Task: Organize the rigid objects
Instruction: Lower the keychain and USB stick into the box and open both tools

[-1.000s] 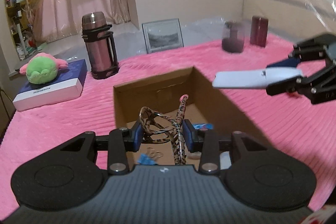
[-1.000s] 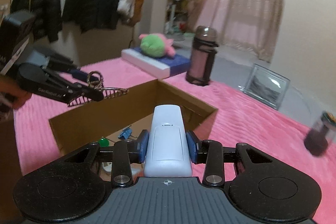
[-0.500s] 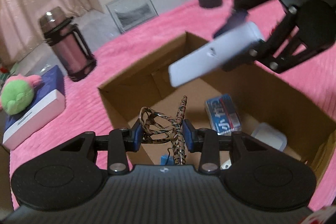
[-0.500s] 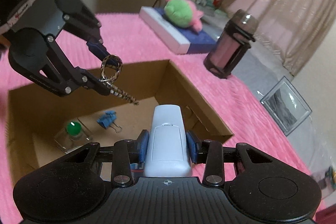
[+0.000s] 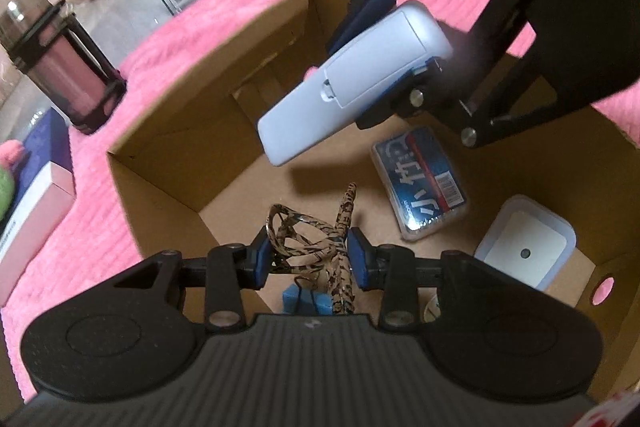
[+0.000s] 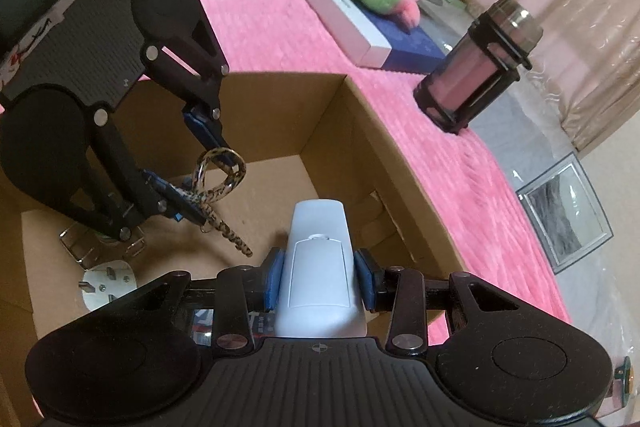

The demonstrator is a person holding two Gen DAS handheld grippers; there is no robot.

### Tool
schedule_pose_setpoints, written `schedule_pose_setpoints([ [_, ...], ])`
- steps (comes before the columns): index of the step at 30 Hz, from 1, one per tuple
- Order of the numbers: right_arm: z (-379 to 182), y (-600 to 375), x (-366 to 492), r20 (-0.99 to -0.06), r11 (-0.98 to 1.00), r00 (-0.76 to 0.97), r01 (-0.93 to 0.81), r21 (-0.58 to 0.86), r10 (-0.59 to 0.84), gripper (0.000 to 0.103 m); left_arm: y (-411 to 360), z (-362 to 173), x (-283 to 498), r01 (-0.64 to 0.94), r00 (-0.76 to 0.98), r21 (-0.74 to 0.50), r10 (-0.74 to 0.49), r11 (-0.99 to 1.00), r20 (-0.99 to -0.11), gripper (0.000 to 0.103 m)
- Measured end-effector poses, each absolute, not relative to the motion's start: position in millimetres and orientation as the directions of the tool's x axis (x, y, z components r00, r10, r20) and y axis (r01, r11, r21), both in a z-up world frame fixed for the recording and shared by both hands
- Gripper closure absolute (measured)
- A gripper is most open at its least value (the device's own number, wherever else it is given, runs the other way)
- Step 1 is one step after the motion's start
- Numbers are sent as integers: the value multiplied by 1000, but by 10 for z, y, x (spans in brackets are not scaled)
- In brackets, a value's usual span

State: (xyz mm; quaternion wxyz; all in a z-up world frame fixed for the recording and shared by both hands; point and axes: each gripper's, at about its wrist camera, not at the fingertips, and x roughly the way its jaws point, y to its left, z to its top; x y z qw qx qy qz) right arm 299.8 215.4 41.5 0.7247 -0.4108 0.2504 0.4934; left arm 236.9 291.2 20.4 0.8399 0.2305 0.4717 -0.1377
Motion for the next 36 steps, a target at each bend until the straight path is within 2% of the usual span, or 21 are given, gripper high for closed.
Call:
schedule_pose_setpoints([
  [18, 192, 2212, 3101, -797, 199, 370, -929, -312, 477, 68, 2832, -51, 2604, 472, 413, 193, -22, 860, -911, 69],
  [36, 124, 2212, 3182, -808, 205, 356, -934, -293, 469, 68, 2727, -198, 2732, 484, 365, 217, 29, 848, -930, 68],
])
